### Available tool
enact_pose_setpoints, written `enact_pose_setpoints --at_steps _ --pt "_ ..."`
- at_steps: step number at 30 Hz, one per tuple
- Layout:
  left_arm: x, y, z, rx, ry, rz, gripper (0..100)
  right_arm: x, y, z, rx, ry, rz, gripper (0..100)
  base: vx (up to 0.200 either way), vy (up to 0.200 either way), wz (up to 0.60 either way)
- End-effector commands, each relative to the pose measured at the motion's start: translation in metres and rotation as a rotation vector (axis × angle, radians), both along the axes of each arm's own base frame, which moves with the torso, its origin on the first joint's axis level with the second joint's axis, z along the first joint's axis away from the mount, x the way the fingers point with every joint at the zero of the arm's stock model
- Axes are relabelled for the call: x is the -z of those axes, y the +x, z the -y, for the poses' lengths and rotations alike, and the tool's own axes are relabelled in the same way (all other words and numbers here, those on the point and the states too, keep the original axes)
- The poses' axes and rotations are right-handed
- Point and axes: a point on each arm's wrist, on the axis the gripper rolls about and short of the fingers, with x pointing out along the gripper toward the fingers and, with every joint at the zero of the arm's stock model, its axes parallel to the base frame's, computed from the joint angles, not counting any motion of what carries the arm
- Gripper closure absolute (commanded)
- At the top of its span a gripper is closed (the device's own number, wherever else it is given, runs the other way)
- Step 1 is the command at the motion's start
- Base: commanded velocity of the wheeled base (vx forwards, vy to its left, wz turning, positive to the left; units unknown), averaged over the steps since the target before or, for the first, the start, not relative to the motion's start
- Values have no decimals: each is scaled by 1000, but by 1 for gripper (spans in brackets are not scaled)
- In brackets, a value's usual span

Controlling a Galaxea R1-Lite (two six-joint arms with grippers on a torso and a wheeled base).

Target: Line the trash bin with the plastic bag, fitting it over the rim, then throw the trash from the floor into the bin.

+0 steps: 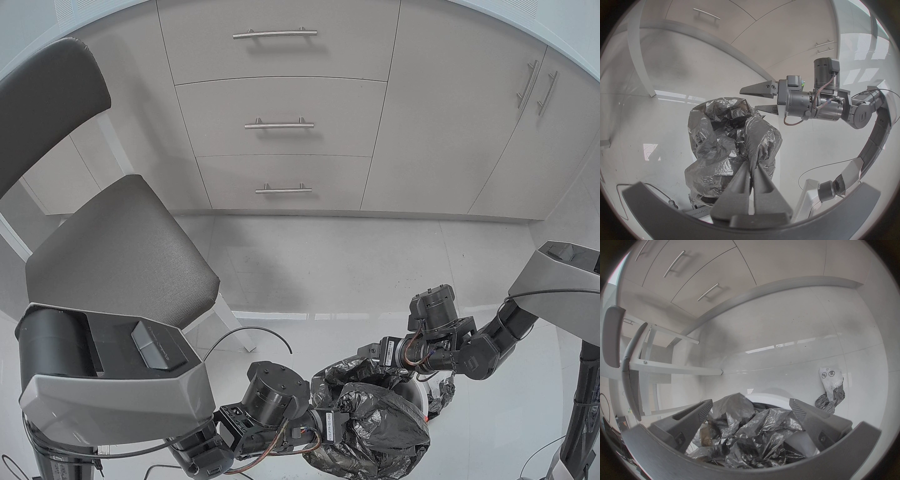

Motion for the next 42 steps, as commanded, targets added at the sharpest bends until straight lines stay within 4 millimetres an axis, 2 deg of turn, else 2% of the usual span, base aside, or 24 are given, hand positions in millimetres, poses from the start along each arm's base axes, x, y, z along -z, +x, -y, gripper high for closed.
enact_pose_setpoints --at_steps 1,10,15,23,28,37,39,42 --pt "0 0 0 -1 1 -1 100 -3 -10 -3 -15 8 -10 0 0 0 0" --pt "0 0 0 0 2 1 100 5 -26 -17 -24 40 -67 0 0 0 0" --pt "1 0 0 0 3 0 100 15 -22 -18 -23 50 -54 0 0 0 0" --pt "1 0 0 0 3 0 100 50 -8 -16 5 28 -78 0 0 0 0" --pt "1 0 0 1 3 1 100 51 -8 -16 5 20 -79 0 0 0 0" --pt "3 1 1 0 -4 8 100 49 -8 -15 13 27 -74 0 0 0 0" --pt "4 1 1 -2 -3 8 100 37 -10 -9 22 48 -42 0 0 0 0" --pt "3 1 1 -4 -3 7 100 7 -24 -3 16 87 22 0 0 0 0"
